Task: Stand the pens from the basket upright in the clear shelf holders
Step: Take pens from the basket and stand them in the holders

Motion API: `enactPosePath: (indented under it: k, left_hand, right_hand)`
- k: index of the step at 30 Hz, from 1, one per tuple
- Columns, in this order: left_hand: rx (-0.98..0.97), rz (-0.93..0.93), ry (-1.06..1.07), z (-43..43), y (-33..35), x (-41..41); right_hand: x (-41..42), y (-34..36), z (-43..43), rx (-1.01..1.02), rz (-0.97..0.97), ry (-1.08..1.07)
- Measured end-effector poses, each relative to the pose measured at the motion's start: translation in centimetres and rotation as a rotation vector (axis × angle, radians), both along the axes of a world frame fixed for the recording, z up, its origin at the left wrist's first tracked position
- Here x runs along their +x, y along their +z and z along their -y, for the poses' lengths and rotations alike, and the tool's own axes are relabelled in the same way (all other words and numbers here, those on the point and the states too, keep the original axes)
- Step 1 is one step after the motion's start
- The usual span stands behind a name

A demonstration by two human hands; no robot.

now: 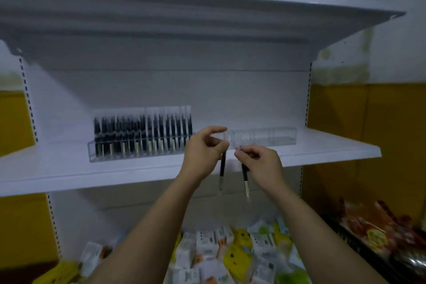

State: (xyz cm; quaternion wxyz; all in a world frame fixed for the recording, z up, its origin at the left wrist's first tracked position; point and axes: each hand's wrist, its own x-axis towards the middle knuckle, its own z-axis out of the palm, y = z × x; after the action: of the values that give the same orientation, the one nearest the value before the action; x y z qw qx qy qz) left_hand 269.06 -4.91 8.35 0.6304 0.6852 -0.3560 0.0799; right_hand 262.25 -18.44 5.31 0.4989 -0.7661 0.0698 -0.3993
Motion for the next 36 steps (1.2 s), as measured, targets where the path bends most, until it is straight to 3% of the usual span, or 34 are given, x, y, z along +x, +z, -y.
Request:
enactPosePath:
  k: [14,22,27,36]
  left_hand:
    - [-0.014,0.165,0.113,3.8,8.3,9.1]
    - [0.041,0.327,0.224,6.4,9.6,13.5]
    - [0.081,0.350,0.278,7.7,8.8,15.2]
    - [0.033,0.363,0.342,7.9,8.1,16.5]
  right_hand:
    - [9.4,9.2,3.9,-0.082,0.171,0.029]
    - [14.8,10.4,6.8,-0.050,0.211,0.062]
    - [17.8,9.9,7.4,-0.135,0.177,0.062]
    - [19.7,9.0,7.7,-0.074,0.199,0.090]
